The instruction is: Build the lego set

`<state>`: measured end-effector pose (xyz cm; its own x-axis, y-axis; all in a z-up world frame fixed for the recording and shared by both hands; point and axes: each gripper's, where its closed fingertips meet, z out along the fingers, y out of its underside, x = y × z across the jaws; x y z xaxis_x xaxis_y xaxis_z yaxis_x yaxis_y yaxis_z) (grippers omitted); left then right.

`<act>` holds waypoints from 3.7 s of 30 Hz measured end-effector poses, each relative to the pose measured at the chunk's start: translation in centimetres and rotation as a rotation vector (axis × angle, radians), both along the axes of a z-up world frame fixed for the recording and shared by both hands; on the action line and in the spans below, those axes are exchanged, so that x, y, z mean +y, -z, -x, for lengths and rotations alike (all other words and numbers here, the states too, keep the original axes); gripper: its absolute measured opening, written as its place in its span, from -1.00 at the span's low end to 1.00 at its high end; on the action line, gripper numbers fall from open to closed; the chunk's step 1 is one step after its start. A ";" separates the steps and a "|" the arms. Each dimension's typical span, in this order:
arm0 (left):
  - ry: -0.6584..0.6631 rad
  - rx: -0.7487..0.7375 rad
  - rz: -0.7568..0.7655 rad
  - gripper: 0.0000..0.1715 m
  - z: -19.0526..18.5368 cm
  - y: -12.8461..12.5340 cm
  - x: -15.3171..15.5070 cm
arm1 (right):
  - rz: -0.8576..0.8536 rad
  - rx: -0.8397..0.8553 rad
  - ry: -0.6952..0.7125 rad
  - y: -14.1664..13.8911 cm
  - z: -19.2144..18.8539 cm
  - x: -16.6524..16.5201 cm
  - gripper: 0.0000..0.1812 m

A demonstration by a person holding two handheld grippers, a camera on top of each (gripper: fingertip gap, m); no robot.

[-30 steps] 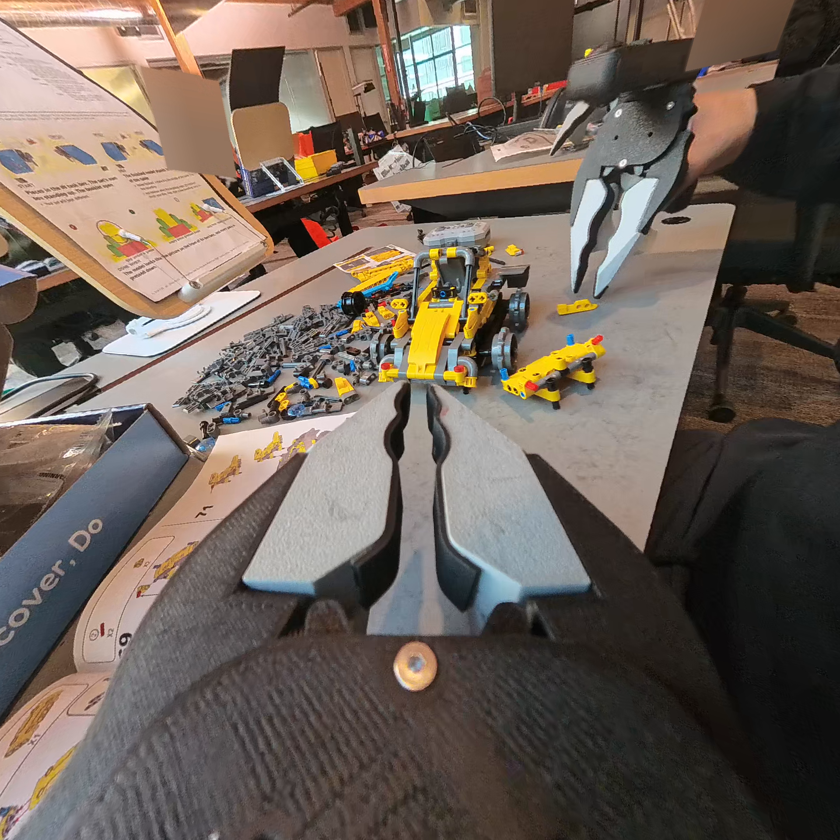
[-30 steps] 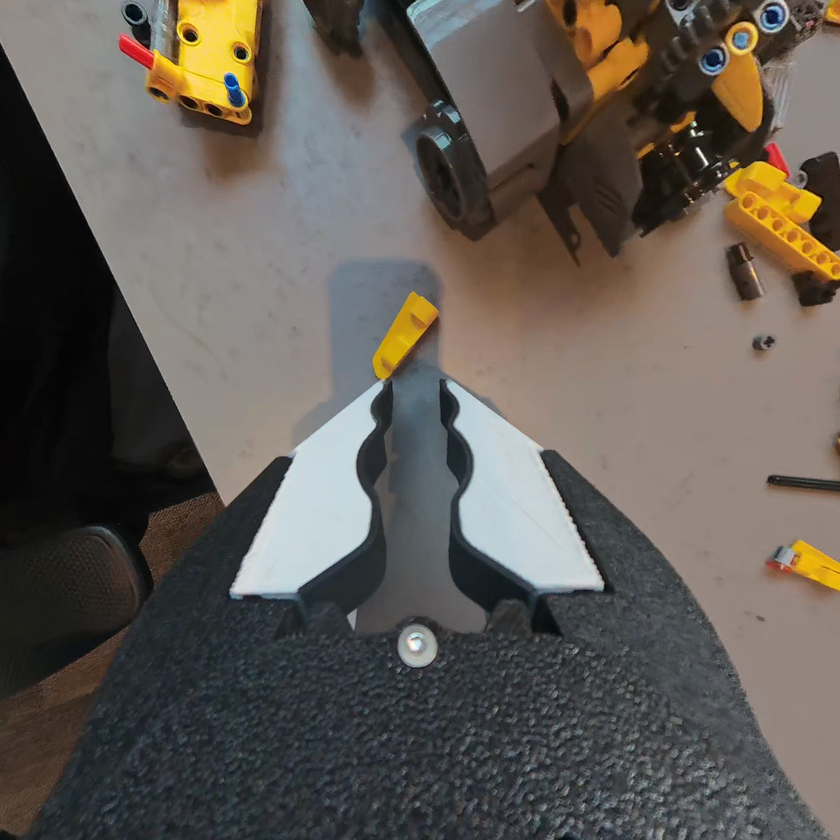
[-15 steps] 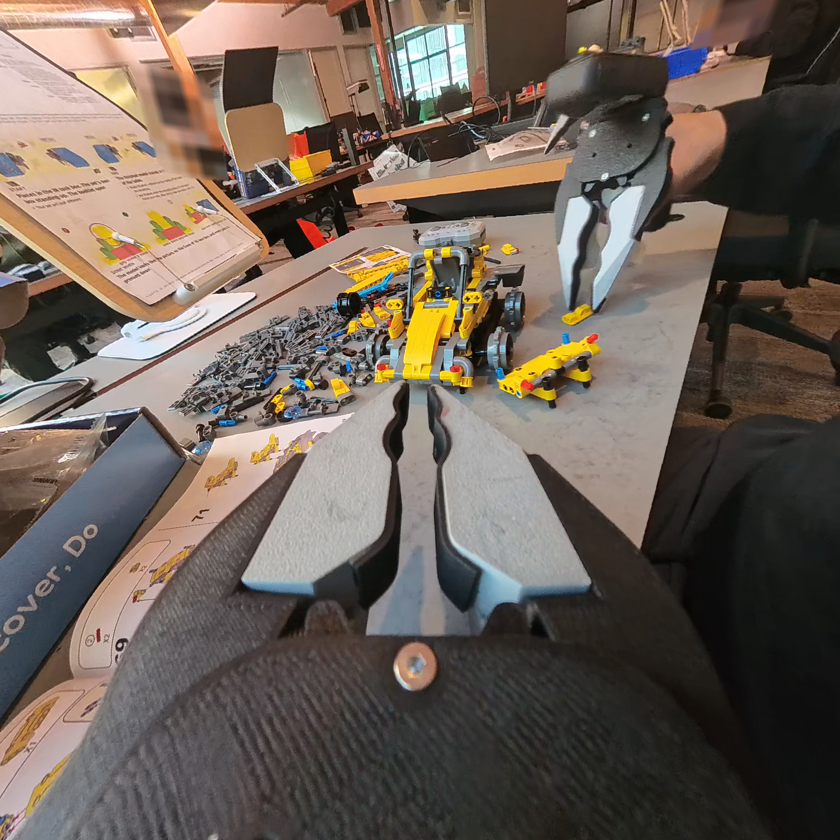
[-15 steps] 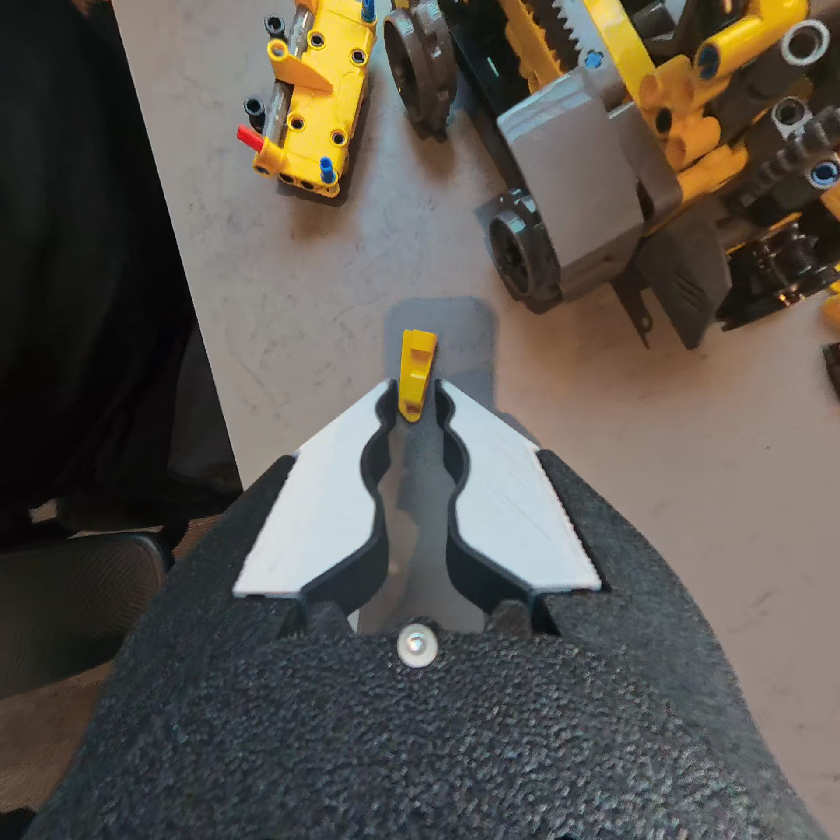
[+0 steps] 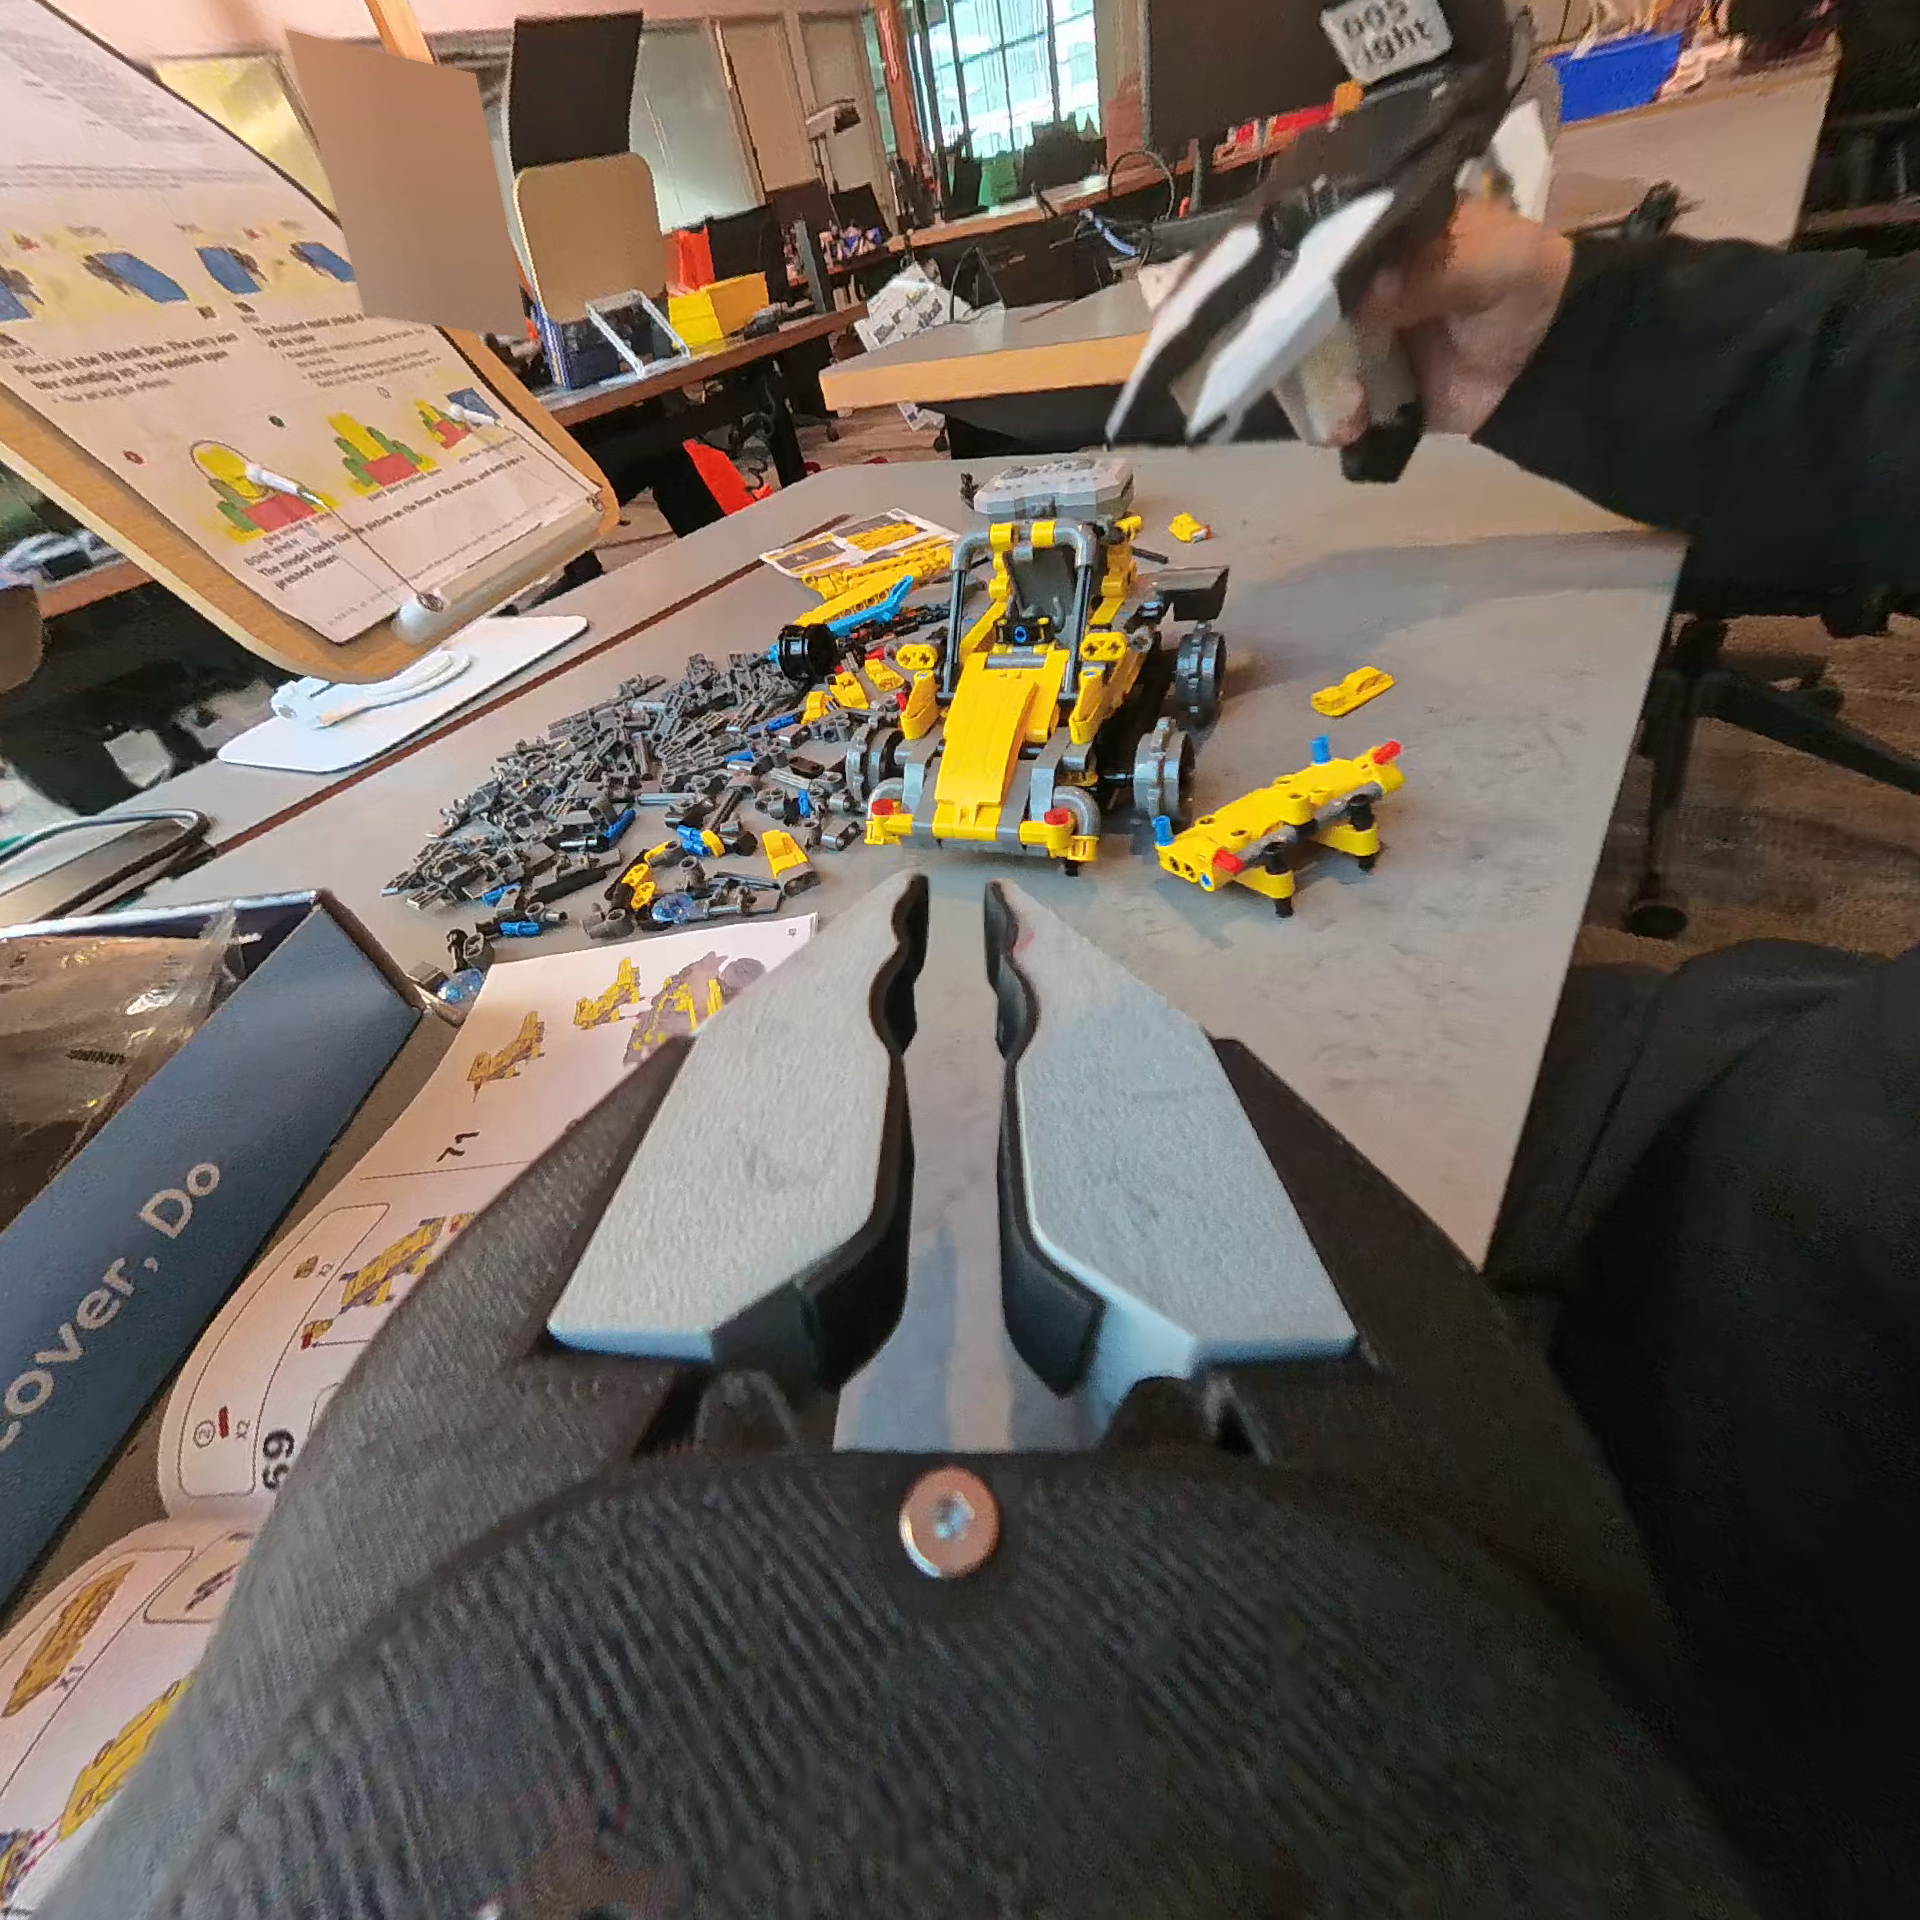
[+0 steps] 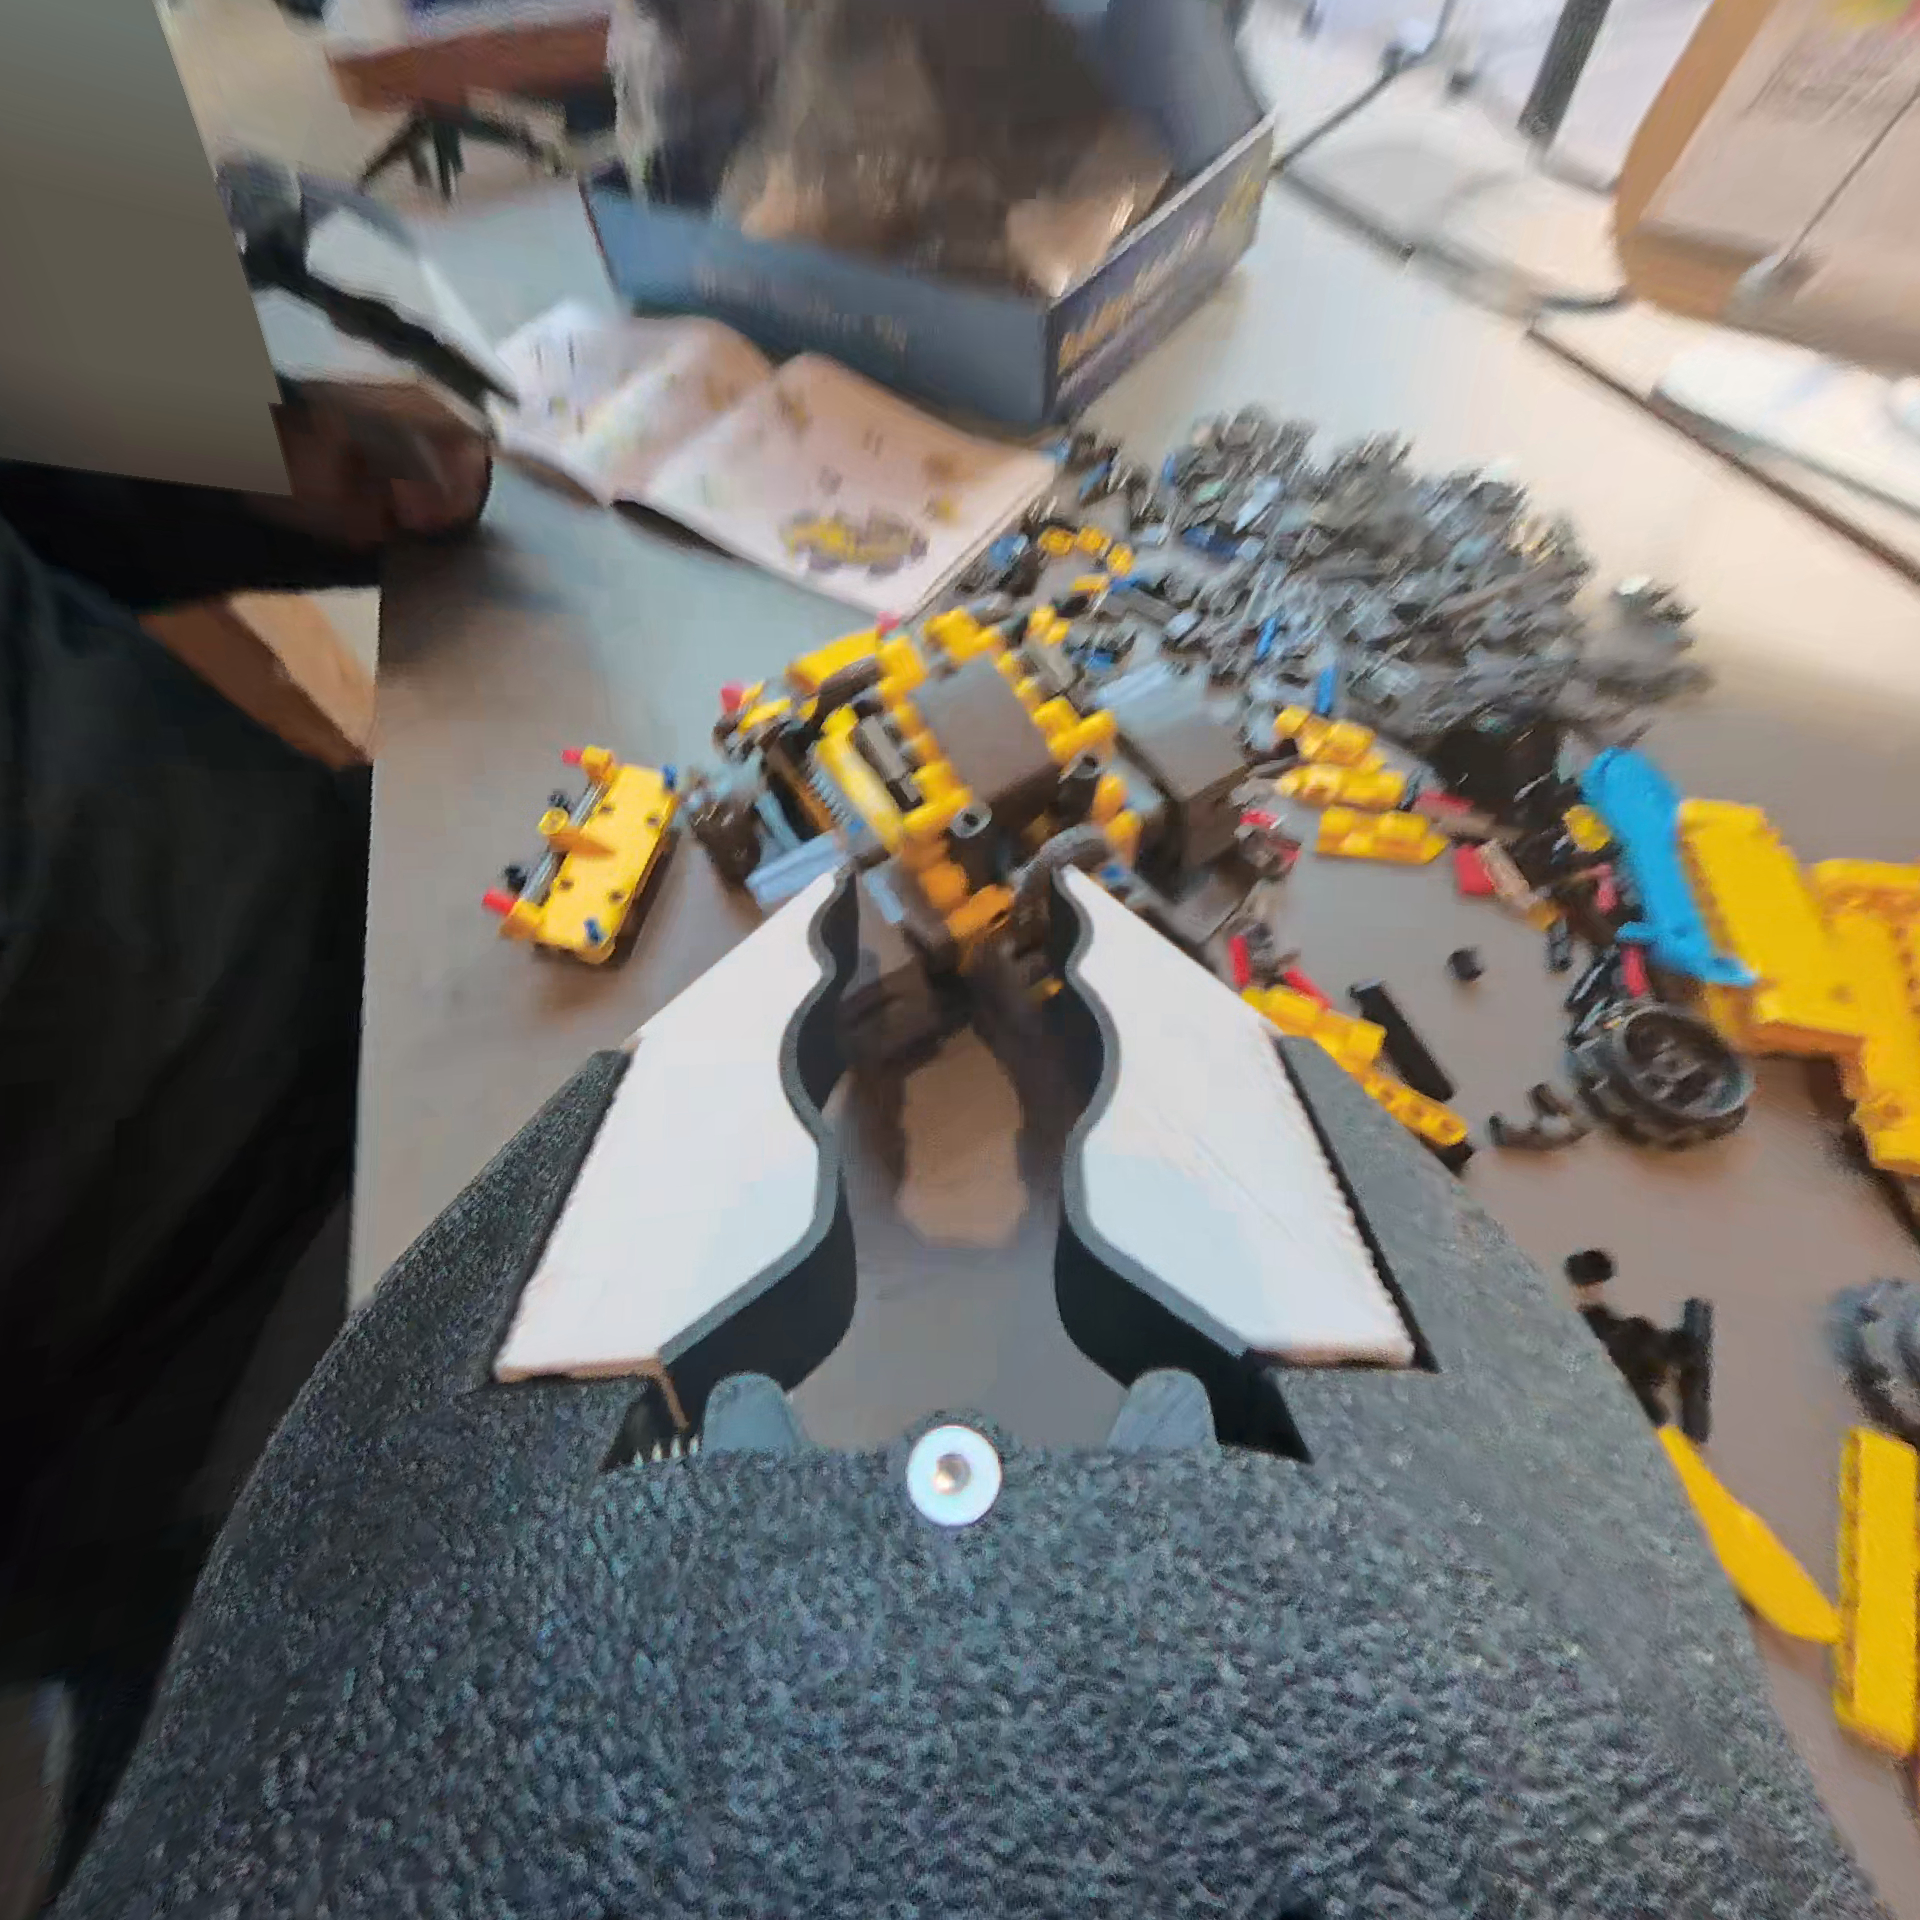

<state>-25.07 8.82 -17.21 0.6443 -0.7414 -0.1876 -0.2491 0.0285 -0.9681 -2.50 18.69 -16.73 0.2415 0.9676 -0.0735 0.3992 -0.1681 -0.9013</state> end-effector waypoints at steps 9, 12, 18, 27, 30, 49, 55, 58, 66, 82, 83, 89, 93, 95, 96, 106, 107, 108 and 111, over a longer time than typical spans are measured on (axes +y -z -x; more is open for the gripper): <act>-0.065 0.148 0.259 -0.81 -1.5 2.1 5.1 | -0.169 0.227 0.147 -2.3 -0.9 5.2 -0.58; -0.082 0.223 0.317 -0.83 -2.8 2.2 9.4 | -0.158 0.303 0.177 -3.3 -2.0 5.0 -0.61; 0.010 0.420 0.428 -0.94 -4.2 3.8 15.4 | -0.137 0.360 0.280 -3.2 -3.7 6.5 -0.67; 0.072 0.463 0.597 -0.72 -2.4 -1.1 15.6 | -0.126 0.367 0.321 -3.2 -3.7 7.1 -0.57; 0.051 0.477 0.622 -0.74 -2.7 0.1 16.0 | -0.124 0.361 0.341 -2.8 -3.9 7.5 -0.58; 0.078 0.596 0.771 -0.84 -3.6 5.9 16.3 | -0.124 0.278 0.394 -0.8 -4.5 8.9 -0.63; 0.096 0.642 0.800 -0.83 -4.7 7.3 16.3 | -0.122 0.288 0.375 -1.1 -4.2 8.7 -0.63; 0.107 0.689 0.826 -0.92 -4.8 8.0 16.3 | -0.130 0.290 0.372 -1.2 -4.2 8.6 -0.64; 0.142 0.694 0.827 -0.92 -4.9 7.2 16.4 | -0.122 0.301 0.374 -1.3 -4.3 8.7 -0.65; 0.118 0.317 0.683 -0.78 -8.7 3.1 19.7 | -0.116 0.234 0.425 0.4 -4.7 9.7 -0.63; 0.131 0.313 0.672 -0.78 -9.0 3.1 19.6 | -0.119 0.235 0.425 0.3 -4.7 9.7 -0.63; 0.163 0.270 0.665 -0.72 -9.8 3.9 20.3 | -0.132 0.229 0.425 0.2 -4.9 9.8 -0.63; 0.152 0.227 0.639 -0.75 -9.6 3.6 20.8 | -0.102 0.224 0.417 0.7 -4.7 10.2 -0.63; 0.144 0.269 0.631 -0.75 -9.2 4.4 20.9 | -0.089 0.209 0.409 1.0 -4.6 10.3 -0.61; 0.139 0.287 0.635 -0.76 -9.0 4.7 20.9 | -0.089 0.204 0.409 1.1 -4.5 10.3 -0.60; 0.109 0.193 0.556 -0.82 -5.9 1.3 19.1 | -0.078 0.219 0.400 1.1 -4.7 10.4 -0.59; 0.094 0.177 0.536 -0.88 -5.3 0.7 19.0 | -0.074 0.222 0.402 1.1 -4.7 10.4 -0.59; 0.091 0.155 0.528 -0.92 -4.8 0.3 18.6 | -0.071 0.224 0.405 1.1 -4.8 10.5 -0.59; 0.146 0.071 0.527 -0.97 -4.9 0.2 16.3 | -0.070 0.232 0.425 1.1 -5.0 10.7 -0.57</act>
<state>-20.20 25.12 -17.45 0.5269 -0.8275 0.1943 -0.3443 -0.4167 -0.8413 2.55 29.38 -17.80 0.6010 0.7916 -0.1104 0.0953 -0.2081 -0.9734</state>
